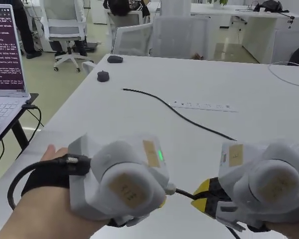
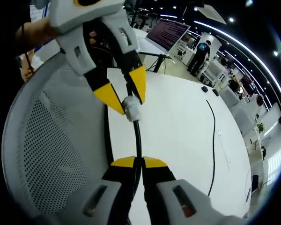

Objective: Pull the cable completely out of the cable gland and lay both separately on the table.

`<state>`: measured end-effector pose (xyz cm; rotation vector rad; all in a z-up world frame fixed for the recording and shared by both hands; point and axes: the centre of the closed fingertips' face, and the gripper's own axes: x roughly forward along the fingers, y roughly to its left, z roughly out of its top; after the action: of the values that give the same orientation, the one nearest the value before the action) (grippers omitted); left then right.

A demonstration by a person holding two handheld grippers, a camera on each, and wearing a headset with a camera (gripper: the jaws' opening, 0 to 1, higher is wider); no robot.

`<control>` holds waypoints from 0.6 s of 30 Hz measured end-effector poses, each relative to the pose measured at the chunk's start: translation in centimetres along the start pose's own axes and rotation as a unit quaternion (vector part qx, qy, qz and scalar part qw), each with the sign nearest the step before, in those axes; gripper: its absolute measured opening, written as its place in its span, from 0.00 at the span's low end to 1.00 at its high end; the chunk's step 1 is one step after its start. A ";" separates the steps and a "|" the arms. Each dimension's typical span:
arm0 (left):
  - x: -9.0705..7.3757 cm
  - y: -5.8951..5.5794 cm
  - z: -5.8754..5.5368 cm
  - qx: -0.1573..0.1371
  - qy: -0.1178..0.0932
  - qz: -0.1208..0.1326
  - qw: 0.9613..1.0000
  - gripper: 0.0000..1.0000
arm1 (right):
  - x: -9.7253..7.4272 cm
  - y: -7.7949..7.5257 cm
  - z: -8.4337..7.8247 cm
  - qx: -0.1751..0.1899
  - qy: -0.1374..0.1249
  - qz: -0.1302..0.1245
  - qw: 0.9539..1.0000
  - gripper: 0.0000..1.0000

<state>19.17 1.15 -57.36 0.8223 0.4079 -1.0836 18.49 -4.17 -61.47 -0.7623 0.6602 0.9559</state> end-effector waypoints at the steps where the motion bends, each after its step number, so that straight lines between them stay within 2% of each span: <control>1: 0.0 0.0 -0.1 -0.001 0.001 0.000 1.000 0.16 | 0.0 0.1 -0.6 0.001 0.008 0.001 1.000 0.03; 4: -0.1 -0.2 -0.2 -0.003 0.003 -0.001 1.000 0.16 | 0.0 0.0 -2.0 0.004 0.025 -0.003 1.000 0.03; 12: -0.3 0.3 -0.4 -0.007 0.004 0.006 1.000 0.16 | 0.0 -0.2 -3.6 0.017 0.036 -0.004 0.999 0.03; 18: -0.4 0.4 -0.7 -0.010 0.009 0.009 1.000 0.16 | -0.2 -1.9 -6.2 0.024 0.058 -0.016 0.998 0.03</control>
<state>19.43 2.03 -57.40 0.8176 0.4246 -1.0541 19.16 -9.95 -64.32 -0.7879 0.7664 0.8688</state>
